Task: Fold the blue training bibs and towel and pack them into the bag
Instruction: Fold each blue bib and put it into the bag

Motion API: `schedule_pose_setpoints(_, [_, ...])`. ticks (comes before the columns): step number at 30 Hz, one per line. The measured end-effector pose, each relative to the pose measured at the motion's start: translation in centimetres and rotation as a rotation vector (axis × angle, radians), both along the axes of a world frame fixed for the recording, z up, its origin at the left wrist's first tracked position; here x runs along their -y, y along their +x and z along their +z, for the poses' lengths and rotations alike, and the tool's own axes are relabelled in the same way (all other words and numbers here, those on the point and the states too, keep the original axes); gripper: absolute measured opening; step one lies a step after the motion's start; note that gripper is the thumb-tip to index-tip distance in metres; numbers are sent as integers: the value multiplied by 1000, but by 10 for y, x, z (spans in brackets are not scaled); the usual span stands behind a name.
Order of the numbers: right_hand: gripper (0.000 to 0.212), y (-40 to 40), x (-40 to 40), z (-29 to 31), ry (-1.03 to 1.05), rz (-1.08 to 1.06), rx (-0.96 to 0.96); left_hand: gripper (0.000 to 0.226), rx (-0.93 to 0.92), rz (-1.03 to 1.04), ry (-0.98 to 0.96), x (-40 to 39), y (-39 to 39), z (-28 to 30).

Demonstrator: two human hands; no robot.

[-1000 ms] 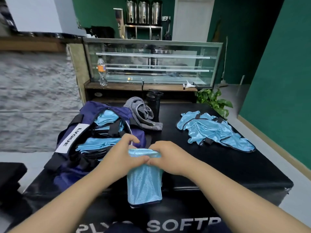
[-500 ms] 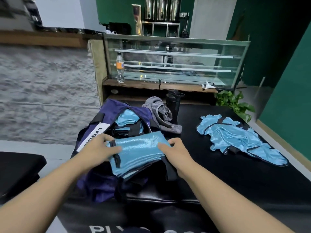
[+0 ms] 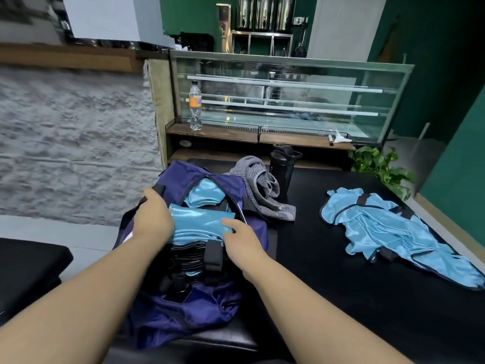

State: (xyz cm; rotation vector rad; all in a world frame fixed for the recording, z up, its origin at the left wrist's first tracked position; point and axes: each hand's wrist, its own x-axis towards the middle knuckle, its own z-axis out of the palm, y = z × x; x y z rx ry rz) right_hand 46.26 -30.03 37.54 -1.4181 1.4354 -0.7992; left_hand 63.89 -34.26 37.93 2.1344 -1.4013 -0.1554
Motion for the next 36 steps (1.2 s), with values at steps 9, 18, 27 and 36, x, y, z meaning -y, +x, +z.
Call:
schedule_pose_setpoints(9, [42,-8,9,-27,-90,237,-386,104,408,-611,118,-35,-25,-38])
schedule_pose_setpoints(18, [40,-6,12,-61,-155,315,-624,85,226,-627,301,-47,-17,-64])
schedule_pose_setpoints(27, [50,-39,-18,-66,-506,336,-498,69,165,-589,414,-48,-30,-45])
schedule_pose_setpoints(36, [55,-110,-36,-87,-746,203,-564,39,205,-628,-191,-58,-115,-33])
